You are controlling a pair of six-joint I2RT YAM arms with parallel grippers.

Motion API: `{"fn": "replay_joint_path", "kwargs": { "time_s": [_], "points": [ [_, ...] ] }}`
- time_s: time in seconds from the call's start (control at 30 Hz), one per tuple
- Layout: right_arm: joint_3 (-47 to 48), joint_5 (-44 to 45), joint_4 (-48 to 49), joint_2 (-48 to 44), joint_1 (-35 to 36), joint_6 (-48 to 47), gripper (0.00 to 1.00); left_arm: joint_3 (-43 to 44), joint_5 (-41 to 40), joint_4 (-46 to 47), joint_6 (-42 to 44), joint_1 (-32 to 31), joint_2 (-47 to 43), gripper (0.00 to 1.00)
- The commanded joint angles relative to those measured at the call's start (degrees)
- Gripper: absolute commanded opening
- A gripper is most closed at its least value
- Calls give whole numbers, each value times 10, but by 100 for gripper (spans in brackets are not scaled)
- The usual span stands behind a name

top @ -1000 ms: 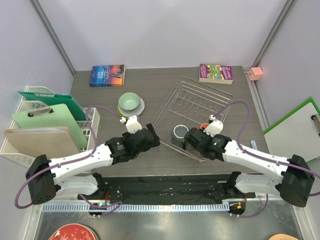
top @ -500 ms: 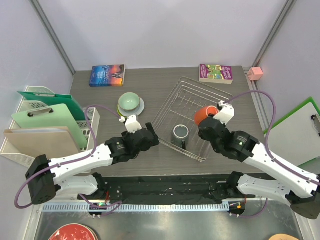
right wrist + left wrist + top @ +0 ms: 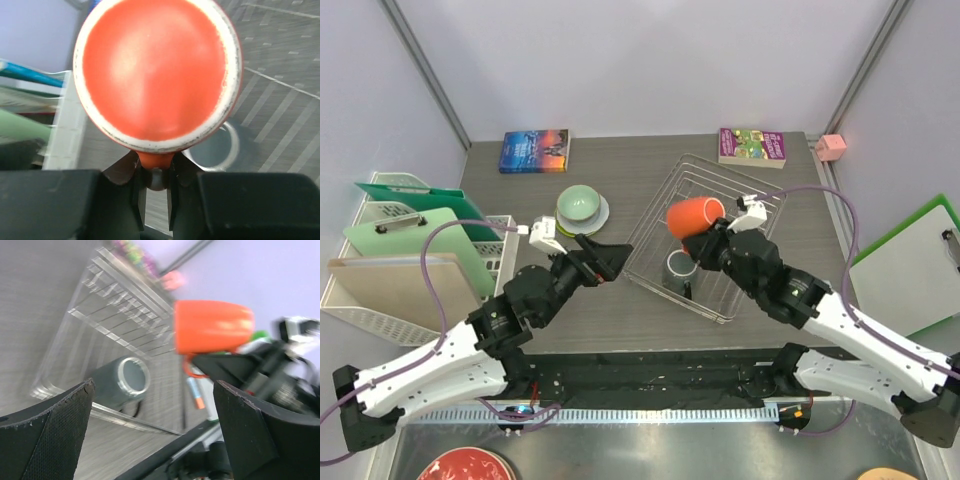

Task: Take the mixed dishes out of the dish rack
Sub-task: Pick up the cup from the dish rack.

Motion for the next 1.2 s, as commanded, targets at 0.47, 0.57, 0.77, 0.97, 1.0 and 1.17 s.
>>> {"fn": "replay_joint_path", "kwargs": {
  "time_s": [0.47,0.57,0.77,0.97,1.0,1.17],
  "points": [
    [-71,-396,609,169,-50,218,1,-59,70,148,78,5,-77,100],
    [-76,-415,628,182,-49,224,1,-58,67,149,81,6,-68,100],
    [-97,-454,654,172,-48,220,1,-59,67,156,78,9,-46,100],
    [-107,-485,657,152,-45,211,1,-62,65,171,76,18,-40,98],
    [-114,-486,657,149,-44,210,1,-61,58,170,76,20,-42,97],
    [-137,-481,649,129,-43,206,1,-53,38,162,100,20,-61,95]
  ]
}}
